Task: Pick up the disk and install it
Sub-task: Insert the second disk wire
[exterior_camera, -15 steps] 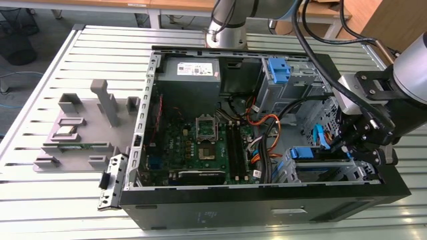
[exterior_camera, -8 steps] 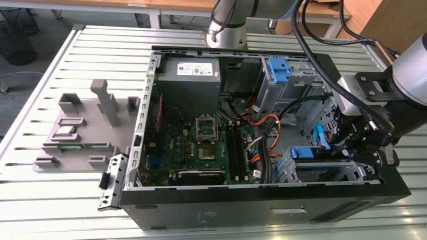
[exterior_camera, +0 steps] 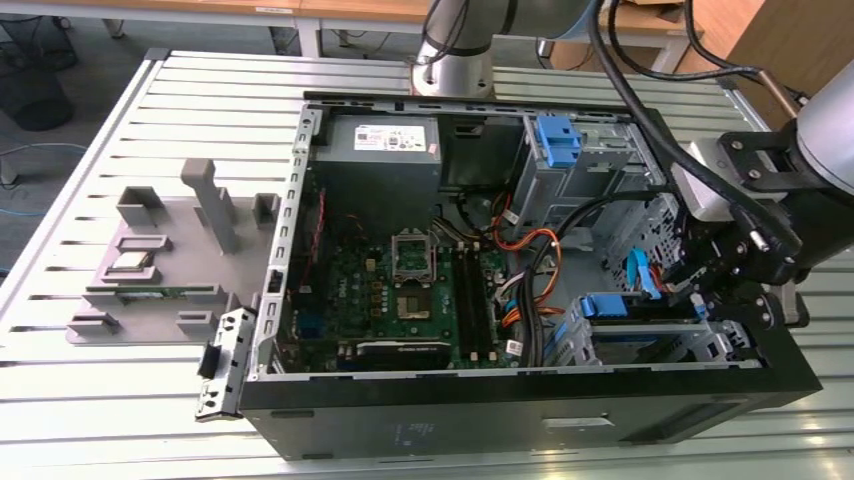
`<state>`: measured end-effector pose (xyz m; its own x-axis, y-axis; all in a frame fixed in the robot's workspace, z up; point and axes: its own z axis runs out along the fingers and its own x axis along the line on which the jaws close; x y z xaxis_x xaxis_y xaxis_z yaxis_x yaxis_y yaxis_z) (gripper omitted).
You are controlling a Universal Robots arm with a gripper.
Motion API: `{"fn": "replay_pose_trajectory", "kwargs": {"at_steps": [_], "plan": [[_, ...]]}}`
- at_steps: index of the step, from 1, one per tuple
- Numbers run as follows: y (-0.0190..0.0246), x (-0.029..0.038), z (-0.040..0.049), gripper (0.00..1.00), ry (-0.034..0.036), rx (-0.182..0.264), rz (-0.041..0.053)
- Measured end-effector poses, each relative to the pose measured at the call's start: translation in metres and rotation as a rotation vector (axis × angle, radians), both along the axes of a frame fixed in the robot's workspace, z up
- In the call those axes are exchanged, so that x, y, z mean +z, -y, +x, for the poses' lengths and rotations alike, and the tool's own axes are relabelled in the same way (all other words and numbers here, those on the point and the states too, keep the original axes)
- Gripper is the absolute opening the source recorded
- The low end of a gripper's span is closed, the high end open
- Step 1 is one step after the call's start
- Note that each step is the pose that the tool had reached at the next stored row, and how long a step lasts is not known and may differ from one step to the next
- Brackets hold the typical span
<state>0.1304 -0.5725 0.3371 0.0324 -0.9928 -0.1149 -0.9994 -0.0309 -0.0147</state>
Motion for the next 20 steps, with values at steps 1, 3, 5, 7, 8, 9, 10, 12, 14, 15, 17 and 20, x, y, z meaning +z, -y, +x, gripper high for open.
{"fn": "replay_pose_trajectory", "kwargs": {"at_steps": [1,3,5,7,8,9,10,12,14,15,17,20], "plan": [[0.0,0.0028,0.0,0.3,0.0,0.0,-0.0001],[0.0,0.0083,0.0,0.3,0.0,0.0,0.0],[0.0,0.0136,0.0,0.3,0.0,0.0,0.0002],[0.0,0.0136,0.0,0.3,0.0,0.0,0.0002],[0.0,0.0136,0.0,0.3,0.0,0.0,0.0003],[0.0,0.0137,0.0,0.3,0.0,0.0,0.0001],[0.0,0.0137,0.0,0.3,0.0,0.0,0.0],[0.0,0.0138,0.0001,0.3,-0.0045,0.0,-0.0001],[0.0,0.0138,0.0,0.3,-0.0074,0.0,-0.0002],[0.0,0.0138,0.0,0.3,-0.0074,0.0,-0.0001],[0.0,0.0137,0.0,0.3,-0.0075,0.0,0.0],[0.0,0.0136,-0.0014,0.3,-0.0075,0.0,0.0001]]}}
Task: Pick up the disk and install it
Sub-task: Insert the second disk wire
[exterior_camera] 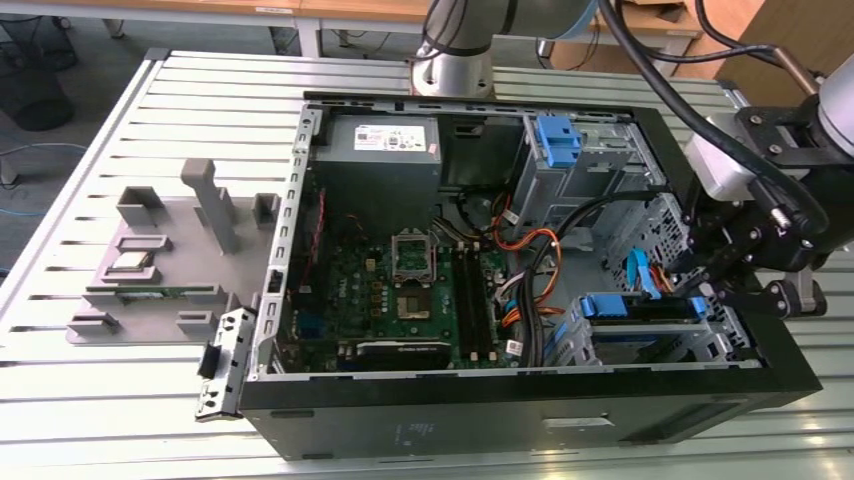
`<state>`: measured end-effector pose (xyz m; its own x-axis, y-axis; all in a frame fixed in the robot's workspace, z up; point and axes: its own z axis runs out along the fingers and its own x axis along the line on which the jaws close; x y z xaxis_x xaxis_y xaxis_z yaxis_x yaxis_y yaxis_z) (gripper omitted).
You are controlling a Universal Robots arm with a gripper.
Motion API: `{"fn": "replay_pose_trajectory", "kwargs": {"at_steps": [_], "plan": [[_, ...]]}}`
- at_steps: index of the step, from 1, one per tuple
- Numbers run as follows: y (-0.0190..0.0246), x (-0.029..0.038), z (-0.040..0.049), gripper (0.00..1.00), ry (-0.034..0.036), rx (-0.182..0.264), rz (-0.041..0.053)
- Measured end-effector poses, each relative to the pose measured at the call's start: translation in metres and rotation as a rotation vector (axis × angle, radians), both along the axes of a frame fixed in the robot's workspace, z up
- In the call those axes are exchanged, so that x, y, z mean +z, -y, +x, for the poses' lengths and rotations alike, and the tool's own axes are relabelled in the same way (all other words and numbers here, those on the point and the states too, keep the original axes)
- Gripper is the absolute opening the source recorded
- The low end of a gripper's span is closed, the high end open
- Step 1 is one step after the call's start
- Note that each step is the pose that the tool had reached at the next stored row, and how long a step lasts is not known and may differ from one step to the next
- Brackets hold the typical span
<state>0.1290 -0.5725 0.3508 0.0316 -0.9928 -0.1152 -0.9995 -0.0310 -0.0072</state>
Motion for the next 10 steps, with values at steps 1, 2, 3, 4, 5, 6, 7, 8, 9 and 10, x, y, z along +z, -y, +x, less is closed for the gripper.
{"fn": "replay_pose_trajectory", "kwargs": {"at_steps": [1,2,3,4,5,6,7,8,9,10], "plan": [[0.0,0.0,-0.0012,0.3,0.0,0.0,-0.0001],[-0.0001,0.0001,-0.0027,0.3,0.0,0.0,-0.0001],[0.0,0.0,-0.004,0.3,0.0,0.0,-0.0001],[0.0,0.0,-0.0049,0.3,0.0,0.0,0.0],[0.0001,-0.0001,-0.005,0.3,0.0001,0.0,0.0],[0.0,-0.0001,-0.005,0.3,0.0,0.0,0.0],[0.0,0.0,-0.0051,0.3,0.0,0.0,-0.0001],[0.0,0.0,-0.0052,0.3,0.0,0.0,-0.0001],[0.0,0.0,-0.0052,0.3,0.0,0.0,0.0],[0.0,0.0,-0.0052,0.3,0.0,0.0,-0.0001]]}}
